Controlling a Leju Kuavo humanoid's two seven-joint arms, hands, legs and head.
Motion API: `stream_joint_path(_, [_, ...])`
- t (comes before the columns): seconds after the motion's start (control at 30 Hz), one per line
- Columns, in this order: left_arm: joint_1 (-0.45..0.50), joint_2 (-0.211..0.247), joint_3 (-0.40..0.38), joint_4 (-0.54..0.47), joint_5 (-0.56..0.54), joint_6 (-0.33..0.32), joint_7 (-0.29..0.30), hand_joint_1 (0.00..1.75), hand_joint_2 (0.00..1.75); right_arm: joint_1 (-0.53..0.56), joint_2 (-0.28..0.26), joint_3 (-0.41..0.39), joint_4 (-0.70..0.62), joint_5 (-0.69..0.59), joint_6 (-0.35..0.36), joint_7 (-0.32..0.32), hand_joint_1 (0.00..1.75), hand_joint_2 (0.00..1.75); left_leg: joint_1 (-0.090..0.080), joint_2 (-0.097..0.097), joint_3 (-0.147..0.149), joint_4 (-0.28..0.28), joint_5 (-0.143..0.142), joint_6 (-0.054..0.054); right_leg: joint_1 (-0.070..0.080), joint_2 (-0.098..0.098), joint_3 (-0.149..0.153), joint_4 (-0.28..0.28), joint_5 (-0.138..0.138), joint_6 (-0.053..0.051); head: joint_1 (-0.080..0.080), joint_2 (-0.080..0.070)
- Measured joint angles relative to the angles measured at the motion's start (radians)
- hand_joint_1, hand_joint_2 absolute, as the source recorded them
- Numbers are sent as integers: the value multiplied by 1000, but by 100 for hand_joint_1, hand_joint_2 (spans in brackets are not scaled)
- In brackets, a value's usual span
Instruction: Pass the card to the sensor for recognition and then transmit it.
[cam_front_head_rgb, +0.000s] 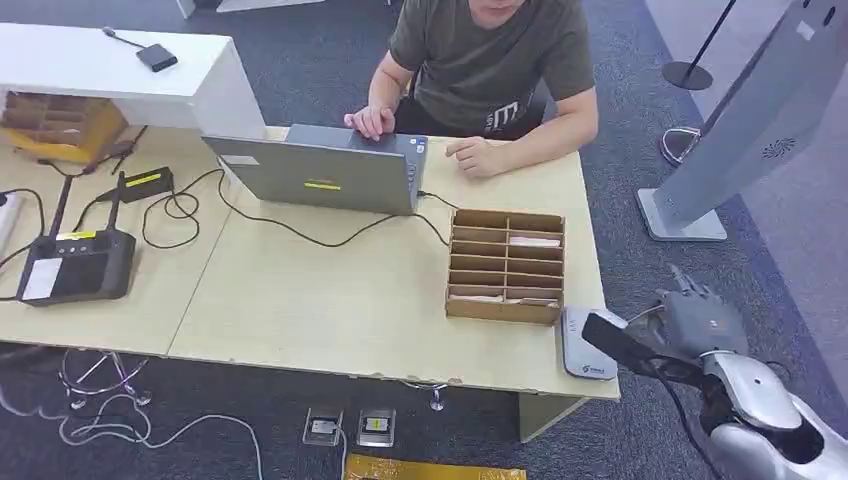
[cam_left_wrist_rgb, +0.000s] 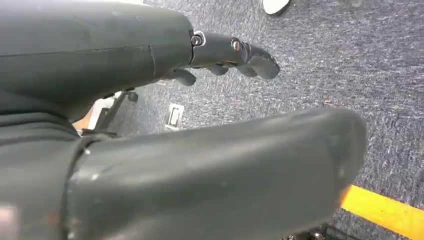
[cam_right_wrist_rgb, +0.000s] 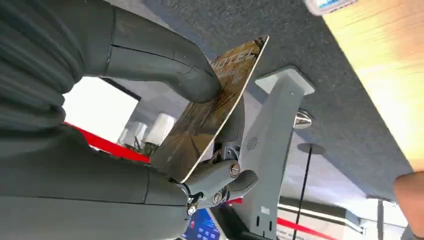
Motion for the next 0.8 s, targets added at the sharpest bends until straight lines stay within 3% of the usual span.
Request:
stream_joint_path(0.43, [0,1,0,0,-13,2,1,0,0,0,33,78,28,-48,-66,-7,175,175,0,0,0,0,0,0,0,0,0,0,0,0,0,0])
stream_joint_path(0.8, [-1,1,0,0,-22,0,1,0,0,-8,80,116,106,-54,-76,-62,175,175,0,0,-1,0,0,0,0,0,0,0,0,0,0,0])
